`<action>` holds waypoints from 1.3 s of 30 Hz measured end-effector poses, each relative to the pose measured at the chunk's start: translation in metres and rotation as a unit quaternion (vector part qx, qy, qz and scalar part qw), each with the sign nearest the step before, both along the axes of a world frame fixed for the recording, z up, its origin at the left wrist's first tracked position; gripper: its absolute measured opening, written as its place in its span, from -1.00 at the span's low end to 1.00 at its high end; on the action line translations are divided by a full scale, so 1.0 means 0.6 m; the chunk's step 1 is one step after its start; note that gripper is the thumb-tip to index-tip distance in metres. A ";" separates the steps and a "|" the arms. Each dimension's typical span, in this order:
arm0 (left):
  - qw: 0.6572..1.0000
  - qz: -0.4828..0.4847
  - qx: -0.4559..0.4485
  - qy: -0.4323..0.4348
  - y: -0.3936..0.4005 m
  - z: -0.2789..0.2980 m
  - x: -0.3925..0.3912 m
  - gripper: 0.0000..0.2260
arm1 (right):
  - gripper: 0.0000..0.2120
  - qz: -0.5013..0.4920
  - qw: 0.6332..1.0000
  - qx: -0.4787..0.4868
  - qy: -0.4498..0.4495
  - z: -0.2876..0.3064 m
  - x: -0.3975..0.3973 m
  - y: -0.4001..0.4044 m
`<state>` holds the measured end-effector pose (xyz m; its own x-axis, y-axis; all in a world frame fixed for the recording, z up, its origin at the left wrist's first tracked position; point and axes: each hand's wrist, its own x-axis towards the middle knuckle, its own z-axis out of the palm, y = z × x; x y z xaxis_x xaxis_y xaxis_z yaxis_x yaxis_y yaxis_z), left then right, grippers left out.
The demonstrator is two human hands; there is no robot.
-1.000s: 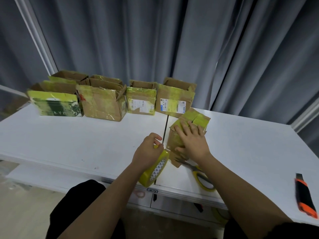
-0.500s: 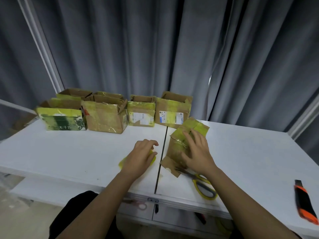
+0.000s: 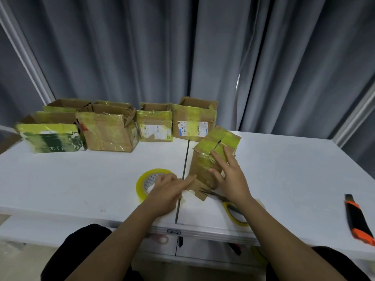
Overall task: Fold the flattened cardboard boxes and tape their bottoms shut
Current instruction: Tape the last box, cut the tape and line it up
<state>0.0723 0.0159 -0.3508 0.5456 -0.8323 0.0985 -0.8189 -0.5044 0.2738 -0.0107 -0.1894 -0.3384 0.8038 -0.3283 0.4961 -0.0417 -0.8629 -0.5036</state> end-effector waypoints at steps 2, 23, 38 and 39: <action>0.999 -0.025 0.018 0.028 -0.002 -0.002 0.009 -0.26 | -0.50 -0.012 0.999 0.030 -0.033 0.004 0.003 -0.003; 0.734 0.205 -0.470 0.446 -0.141 0.232 -0.114 -0.71 | -0.54 -0.013 0.970 -0.115 -0.215 0.077 -0.093 0.041; 0.735 0.143 -0.512 0.421 -0.067 0.215 -0.140 -0.74 | -0.11 -0.121 0.935 0.293 -0.159 0.236 -0.135 0.074; 0.717 0.144 -0.501 0.462 -0.067 0.212 -0.136 -0.65 | -0.09 -0.111 0.943 0.274 -0.153 0.232 -0.133 0.079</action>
<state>-0.0090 -0.0241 -0.2235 0.8983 -0.4359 0.0543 0.0451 0.2144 0.9757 -0.0904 -0.1419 -0.1995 0.5317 -0.7463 0.4004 0.0290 -0.4565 -0.8893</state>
